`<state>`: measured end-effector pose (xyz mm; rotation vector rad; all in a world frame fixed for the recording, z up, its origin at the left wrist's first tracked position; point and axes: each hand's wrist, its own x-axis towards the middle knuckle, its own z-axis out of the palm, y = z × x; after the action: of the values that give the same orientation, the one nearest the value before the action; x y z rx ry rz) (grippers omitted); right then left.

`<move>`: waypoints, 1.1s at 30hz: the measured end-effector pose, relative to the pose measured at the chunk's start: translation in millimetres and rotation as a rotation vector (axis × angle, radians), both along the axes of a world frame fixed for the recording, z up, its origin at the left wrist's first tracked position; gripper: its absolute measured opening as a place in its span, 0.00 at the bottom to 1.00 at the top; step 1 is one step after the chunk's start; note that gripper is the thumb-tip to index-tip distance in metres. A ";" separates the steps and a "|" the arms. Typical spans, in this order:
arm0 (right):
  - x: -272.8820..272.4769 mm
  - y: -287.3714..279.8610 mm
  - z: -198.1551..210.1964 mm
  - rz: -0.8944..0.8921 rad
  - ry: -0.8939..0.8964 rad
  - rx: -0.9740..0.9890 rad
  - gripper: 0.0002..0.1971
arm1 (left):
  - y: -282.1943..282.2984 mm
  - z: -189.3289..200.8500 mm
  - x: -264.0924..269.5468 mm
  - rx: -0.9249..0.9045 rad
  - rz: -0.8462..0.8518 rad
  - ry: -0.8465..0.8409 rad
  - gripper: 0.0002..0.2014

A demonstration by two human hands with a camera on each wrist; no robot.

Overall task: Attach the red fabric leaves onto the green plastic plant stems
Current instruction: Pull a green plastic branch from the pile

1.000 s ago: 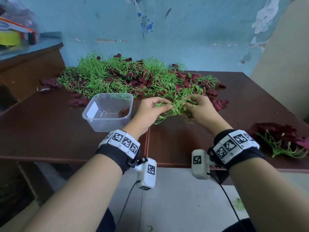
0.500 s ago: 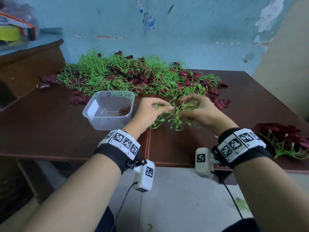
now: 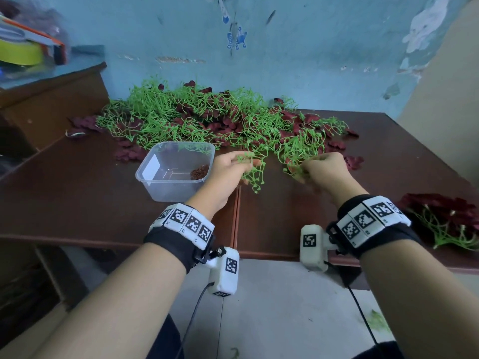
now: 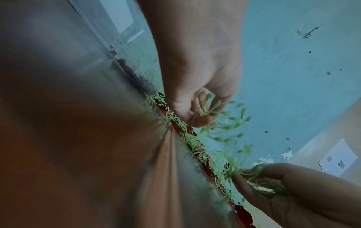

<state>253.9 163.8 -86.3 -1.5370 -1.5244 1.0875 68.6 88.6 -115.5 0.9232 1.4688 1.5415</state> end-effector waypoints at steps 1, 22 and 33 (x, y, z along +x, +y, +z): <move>-1.8 -1.6 0.6 0.006 0.038 -0.020 0.06 | -2.3 1.3 -0.3 0.007 -0.018 -0.014 0.16; -25.0 -31.6 6.0 0.210 0.310 -0.101 0.11 | -32.8 -4.8 9.8 0.079 0.015 -0.060 0.12; -22.2 -39.5 -0.9 0.385 0.227 -0.092 0.10 | -33.6 -3.4 25.2 -0.037 0.013 -0.020 0.08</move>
<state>231.6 124.3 -87.2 -1.1532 -1.6672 1.5116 93.8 55.0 -118.9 0.8758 1.4862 1.5237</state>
